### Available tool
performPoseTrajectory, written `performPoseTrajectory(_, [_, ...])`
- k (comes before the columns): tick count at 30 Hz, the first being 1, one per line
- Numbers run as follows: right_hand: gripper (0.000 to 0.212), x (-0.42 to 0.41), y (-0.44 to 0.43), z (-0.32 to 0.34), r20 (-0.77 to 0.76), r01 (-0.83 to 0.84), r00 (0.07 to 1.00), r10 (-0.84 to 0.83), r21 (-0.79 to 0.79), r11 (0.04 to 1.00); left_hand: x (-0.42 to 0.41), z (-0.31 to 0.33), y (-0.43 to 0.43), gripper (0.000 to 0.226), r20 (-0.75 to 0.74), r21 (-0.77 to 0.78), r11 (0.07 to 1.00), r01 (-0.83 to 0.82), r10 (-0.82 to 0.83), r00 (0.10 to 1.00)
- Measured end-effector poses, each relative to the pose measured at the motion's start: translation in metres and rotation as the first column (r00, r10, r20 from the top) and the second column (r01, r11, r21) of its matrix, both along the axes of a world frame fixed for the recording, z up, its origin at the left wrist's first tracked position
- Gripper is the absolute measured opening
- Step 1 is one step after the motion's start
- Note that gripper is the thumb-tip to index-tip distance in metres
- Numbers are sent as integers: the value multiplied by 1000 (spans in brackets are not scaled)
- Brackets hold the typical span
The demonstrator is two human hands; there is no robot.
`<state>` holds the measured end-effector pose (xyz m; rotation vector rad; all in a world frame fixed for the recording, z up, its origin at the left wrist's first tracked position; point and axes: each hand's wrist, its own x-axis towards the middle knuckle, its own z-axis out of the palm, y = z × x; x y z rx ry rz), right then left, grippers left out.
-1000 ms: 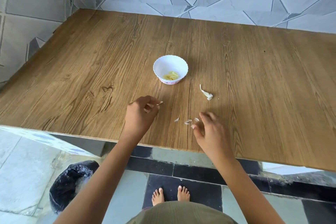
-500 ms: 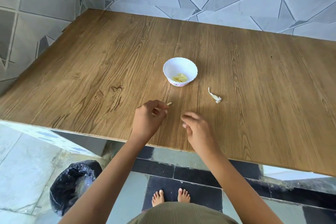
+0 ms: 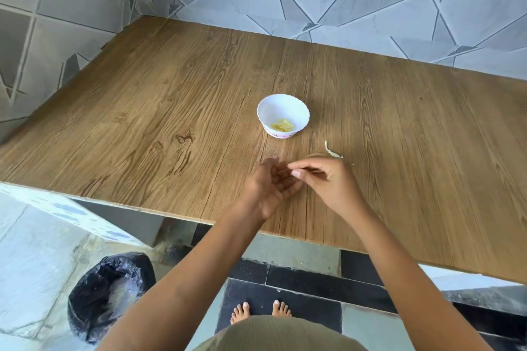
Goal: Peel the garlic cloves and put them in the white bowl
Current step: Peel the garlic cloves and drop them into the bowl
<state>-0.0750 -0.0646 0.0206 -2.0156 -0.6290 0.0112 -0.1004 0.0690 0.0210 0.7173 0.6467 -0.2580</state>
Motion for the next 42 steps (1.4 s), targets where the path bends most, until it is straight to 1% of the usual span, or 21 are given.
performPoseTrajectory(2, [23, 0, 6, -1, 100, -35, 994, 51, -153, 988, 4, 2, -5, 34, -55, -39, 999, 4, -6, 998])
performPoseTrajectory(3, [25, 1, 9, -3, 164, -27, 984, 63, -214, 976, 5, 2, -7, 36, -65, -46, 999, -1, -2, 998])
performPoseTrajectory(4, [25, 1, 10, -5, 230, -7, 971, 65, -244, 970, 6, 3, -8, 37, -72, -60, 998, -12, 8, 997])
performPoseTrajectory(6, [16, 2, 11, -8, 333, 41, 942, 44, -245, 969, 5, 5, -9, 39, -76, -91, 995, -38, 31, 997])
performPoseTrajectory(8, [12, 2, 12, -9, 372, 81, 928, 16, -241, 967, 5, 6, -10, 38, -74, -106, 993, -49, 42, 996])
performPoseTrajectory(11, [13, 2, 14, -9, 363, 65, 932, 16, -209, 976, 6, 3, -10, 33, -99, -115, 991, -72, 61, 993])
performPoseTrajectory(14, [30, 1, 13, -9, 324, -4, 944, 62, -177, 984, 6, 2, -10, 31, -98, -121, 987, -102, 90, 991])
performPoseTrajectory(16, [34, 0, 13, -11, 262, -10, 964, 47, -141, 990, 5, 4, -9, 33, -69, -117, 988, -102, 95, 993])
performPoseTrajectory(18, [31, 0, 14, -13, 209, 30, 978, -6, -110, 993, 3, 6, -10, 34, -44, -130, 988, -86, 81, 996])
performPoseTrajectory(19, [28, -1, 14, -13, 211, 53, 977, -31, -102, 993, 3, 7, -10, 35, -39, -144, 986, -80, 75, 996])
performPoseTrajectory(22, [15, -2, 13, -9, 284, 90, 956, -75, -41, 995, 2, 5, -7, 37, -24, -168, 981, -94, 91, 996])
performPoseTrajectory(25, [14, -6, 3, -11, 279, 132, 952, -129, 9, 991, 2, 0, 8, 39, -5, -160, 977, -142, 143, 990])
performPoseTrajectory(27, [17, -8, -5, -21, 251, 153, 958, -140, -34, 988, 0, -3, 21, 39, 11, -149, 970, -192, 196, 981])
performPoseTrajectory(28, [20, -8, -7, -26, 226, 151, 965, -129, -81, 985, -1, -4, 27, 38, 15, -139, 967, -213, 217, 976])
performPoseTrajectory(31, [36, -5, -4, -39, 150, 93, 987, -48, -311, 946, -6, -6, 40, 38, 14, -127, 958, -256, 259, 966])
performPoseTrajectory(33, [45, -4, 6, -44, 159, 45, 987, 28, -436, 899, -9, -9, 44, 39, 13, -128, 954, -270, 273, 962])
performPoseTrajectory(36, [48, -3, 21, -51, 190, -8, 975, 115, -487, 873, -14, -10, 47, 39, 15, -129, 951, -280, 284, 959])
performPoseTrajectory(40, [50, -6, 27, -56, 212, -41, 961, 177, -525, 850, -17, -11, 50, 39, 20, -117, 948, -294, 299, 954])
performPoseTrajectory(42, [54, -8, 21, -53, 200, -81, 954, 223, -546, 834, -18, -11, 52, 38, 19, -108, 949, -296, 299, 954])
